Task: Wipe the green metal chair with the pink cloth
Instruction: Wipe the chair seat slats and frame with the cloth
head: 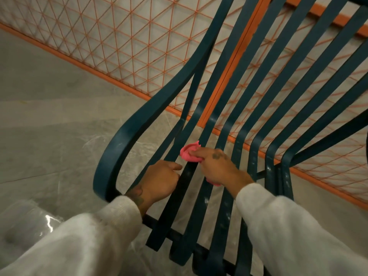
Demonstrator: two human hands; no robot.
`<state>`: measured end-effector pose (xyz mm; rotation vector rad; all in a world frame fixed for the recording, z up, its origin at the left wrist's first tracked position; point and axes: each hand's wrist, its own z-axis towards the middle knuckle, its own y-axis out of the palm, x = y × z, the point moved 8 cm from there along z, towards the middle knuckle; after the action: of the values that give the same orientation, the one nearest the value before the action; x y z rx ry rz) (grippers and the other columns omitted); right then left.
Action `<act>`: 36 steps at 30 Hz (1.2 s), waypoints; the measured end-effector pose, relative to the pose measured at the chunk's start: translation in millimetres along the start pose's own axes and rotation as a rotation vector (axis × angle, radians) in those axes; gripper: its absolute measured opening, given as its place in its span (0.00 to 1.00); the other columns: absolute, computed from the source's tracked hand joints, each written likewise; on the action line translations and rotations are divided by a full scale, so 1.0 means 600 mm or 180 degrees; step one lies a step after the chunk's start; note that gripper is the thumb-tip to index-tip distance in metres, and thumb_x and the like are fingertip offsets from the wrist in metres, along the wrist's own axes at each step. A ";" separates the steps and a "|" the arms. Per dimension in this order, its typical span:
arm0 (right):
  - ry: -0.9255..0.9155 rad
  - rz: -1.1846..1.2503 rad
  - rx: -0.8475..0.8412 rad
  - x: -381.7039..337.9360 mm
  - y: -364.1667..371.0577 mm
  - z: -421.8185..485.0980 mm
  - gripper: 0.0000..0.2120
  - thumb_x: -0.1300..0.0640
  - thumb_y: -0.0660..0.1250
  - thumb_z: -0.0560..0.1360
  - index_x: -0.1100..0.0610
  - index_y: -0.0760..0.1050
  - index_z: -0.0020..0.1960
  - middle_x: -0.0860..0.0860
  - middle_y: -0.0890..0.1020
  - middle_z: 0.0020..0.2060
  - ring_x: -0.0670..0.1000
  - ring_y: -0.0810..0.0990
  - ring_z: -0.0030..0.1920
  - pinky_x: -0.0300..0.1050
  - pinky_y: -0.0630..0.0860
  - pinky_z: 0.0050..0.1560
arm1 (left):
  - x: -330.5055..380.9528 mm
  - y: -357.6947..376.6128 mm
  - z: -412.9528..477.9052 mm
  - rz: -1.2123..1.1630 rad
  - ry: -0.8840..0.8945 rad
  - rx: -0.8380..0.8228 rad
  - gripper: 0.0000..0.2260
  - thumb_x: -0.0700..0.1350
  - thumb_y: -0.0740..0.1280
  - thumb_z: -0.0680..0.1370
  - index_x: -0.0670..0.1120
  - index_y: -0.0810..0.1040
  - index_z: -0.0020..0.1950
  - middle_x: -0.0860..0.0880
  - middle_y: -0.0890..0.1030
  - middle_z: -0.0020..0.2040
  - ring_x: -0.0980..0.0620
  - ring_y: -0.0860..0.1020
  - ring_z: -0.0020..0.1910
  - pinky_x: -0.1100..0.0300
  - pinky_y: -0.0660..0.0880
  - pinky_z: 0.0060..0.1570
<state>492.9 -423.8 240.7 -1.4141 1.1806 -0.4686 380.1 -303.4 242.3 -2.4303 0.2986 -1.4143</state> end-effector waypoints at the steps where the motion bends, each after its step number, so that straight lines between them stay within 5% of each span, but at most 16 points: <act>1: -0.0156 0.0033 -0.0028 -0.010 0.014 -0.024 0.28 0.67 0.59 0.79 0.43 0.69 0.73 0.50 0.70 0.73 0.56 0.70 0.70 0.53 0.67 0.72 | -0.017 -0.001 -0.025 -0.0225 -0.0089 0.0111 0.19 0.35 0.58 0.79 0.46 0.75 0.68 0.46 0.78 0.65 0.47 0.76 0.64 0.48 0.71 0.67; 5: -0.0867 0.0057 -0.0227 -0.024 0.043 -0.071 0.26 0.69 0.63 0.78 0.49 0.72 0.72 0.47 0.71 0.73 0.50 0.68 0.73 0.50 0.61 0.76 | -0.064 0.007 -0.076 -0.0532 -0.0136 0.0285 0.20 0.33 0.57 0.79 0.48 0.75 0.67 0.48 0.79 0.63 0.51 0.76 0.62 0.49 0.71 0.67; 10: -0.0010 -0.0212 -0.0203 0.009 0.010 -0.027 0.27 0.64 0.57 0.82 0.40 0.65 0.75 0.48 0.68 0.75 0.55 0.74 0.66 0.51 0.72 0.68 | -0.073 0.009 -0.099 -0.0426 0.0018 0.0381 0.20 0.32 0.57 0.79 0.46 0.76 0.67 0.50 0.79 0.64 0.52 0.76 0.64 0.50 0.70 0.69; 14: 0.0005 -0.0307 -0.0150 -0.008 0.025 -0.050 0.30 0.66 0.59 0.80 0.44 0.62 0.77 0.48 0.66 0.76 0.55 0.71 0.70 0.51 0.69 0.71 | -0.069 0.003 -0.094 -0.0354 0.0025 0.0321 0.20 0.32 0.57 0.80 0.47 0.76 0.66 0.50 0.79 0.63 0.52 0.77 0.63 0.51 0.71 0.67; 20: -0.1000 0.0034 -0.0047 -0.055 0.072 -0.155 0.28 0.69 0.63 0.77 0.49 0.70 0.73 0.46 0.67 0.75 0.47 0.65 0.75 0.48 0.62 0.76 | -0.057 -0.003 -0.089 -0.0329 0.0176 0.0092 0.22 0.30 0.56 0.78 0.51 0.79 0.63 0.49 0.82 0.58 0.53 0.79 0.57 0.55 0.74 0.64; 28: 0.0166 -0.0347 -0.0220 -0.033 0.020 -0.073 0.29 0.64 0.59 0.81 0.40 0.61 0.76 0.50 0.71 0.72 0.57 0.75 0.64 0.53 0.74 0.66 | -0.067 -0.011 -0.093 -0.0558 -0.0066 0.0001 0.26 0.30 0.57 0.79 0.45 0.62 0.76 0.45 0.79 0.63 0.49 0.77 0.62 0.52 0.74 0.64; 31: 0.0047 -0.0347 -0.0198 -0.068 0.043 -0.133 0.33 0.67 0.59 0.79 0.41 0.57 0.78 0.49 0.68 0.72 0.56 0.75 0.60 0.52 0.76 0.62 | -0.062 -0.013 -0.096 -0.0559 -0.0058 -0.0042 0.24 0.31 0.58 0.79 0.44 0.65 0.74 0.45 0.79 0.63 0.50 0.78 0.61 0.53 0.75 0.63; 36: -0.0367 -0.0534 -0.0261 -0.100 0.080 -0.212 0.33 0.64 0.62 0.79 0.43 0.56 0.78 0.44 0.63 0.76 0.54 0.71 0.64 0.50 0.70 0.69 | -0.076 -0.009 -0.117 0.0059 0.0043 -0.0108 0.23 0.35 0.60 0.80 0.46 0.66 0.74 0.46 0.79 0.63 0.48 0.78 0.61 0.49 0.74 0.63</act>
<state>344.5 -427.8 248.8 -1.5976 1.0029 -0.4527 296.9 -295.0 239.9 -2.4393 0.3500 -1.4296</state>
